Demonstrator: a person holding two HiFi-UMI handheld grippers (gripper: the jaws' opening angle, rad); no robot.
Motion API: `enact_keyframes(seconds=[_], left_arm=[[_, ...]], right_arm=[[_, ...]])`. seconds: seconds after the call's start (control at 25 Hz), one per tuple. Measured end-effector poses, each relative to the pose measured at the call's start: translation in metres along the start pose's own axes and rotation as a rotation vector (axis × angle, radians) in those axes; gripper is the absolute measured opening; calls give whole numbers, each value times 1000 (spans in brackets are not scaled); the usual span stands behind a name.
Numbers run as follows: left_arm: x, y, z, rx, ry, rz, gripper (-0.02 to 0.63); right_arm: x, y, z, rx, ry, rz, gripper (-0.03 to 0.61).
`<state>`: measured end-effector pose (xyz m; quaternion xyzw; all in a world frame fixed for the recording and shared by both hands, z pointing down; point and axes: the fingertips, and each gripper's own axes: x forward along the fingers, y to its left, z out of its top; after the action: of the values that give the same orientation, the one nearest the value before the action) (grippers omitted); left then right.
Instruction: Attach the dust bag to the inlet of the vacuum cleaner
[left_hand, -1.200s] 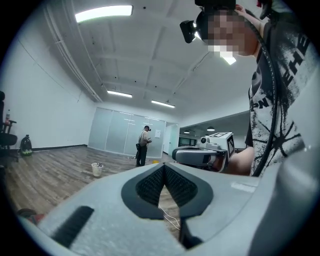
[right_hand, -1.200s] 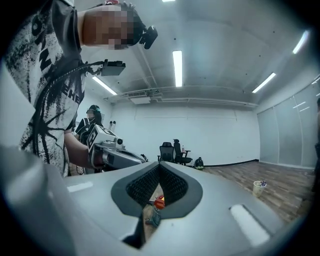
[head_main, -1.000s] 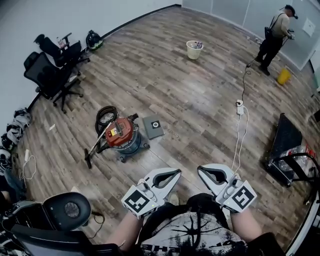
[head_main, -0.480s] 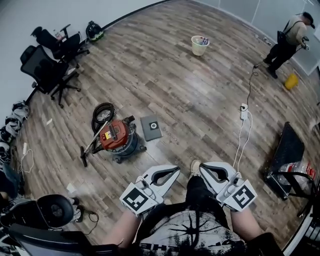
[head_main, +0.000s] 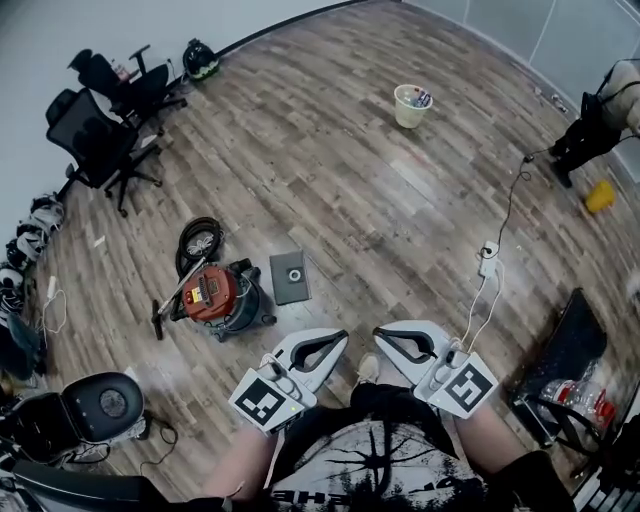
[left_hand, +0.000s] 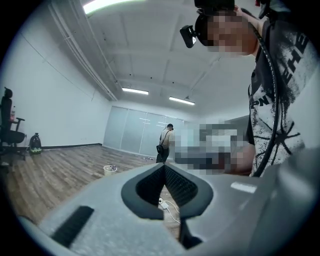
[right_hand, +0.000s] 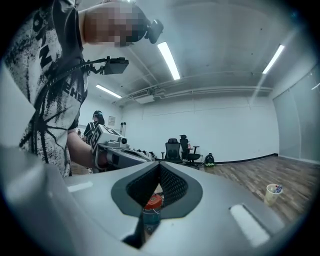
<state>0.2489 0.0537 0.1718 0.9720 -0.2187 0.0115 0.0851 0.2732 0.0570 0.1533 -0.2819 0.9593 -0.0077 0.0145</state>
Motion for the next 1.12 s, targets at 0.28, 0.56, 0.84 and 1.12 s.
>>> enact_keyframes(seconds=[0.28,0.56,0.84,1.12], left_arm=[[39,30,2,1,2,91,-3],[56,89,12,-37,-15,160,-3],[43,196,40,20,-68,265,-3],[17,306,85,63,-153,387,-3]], right_arm=[[-11,-57,-8,16,9,34,3],[28,-103,3,-14,4,83,3],[112,-171,24,-84,22,134,3],[227,-213,27,-70,35,271,3]])
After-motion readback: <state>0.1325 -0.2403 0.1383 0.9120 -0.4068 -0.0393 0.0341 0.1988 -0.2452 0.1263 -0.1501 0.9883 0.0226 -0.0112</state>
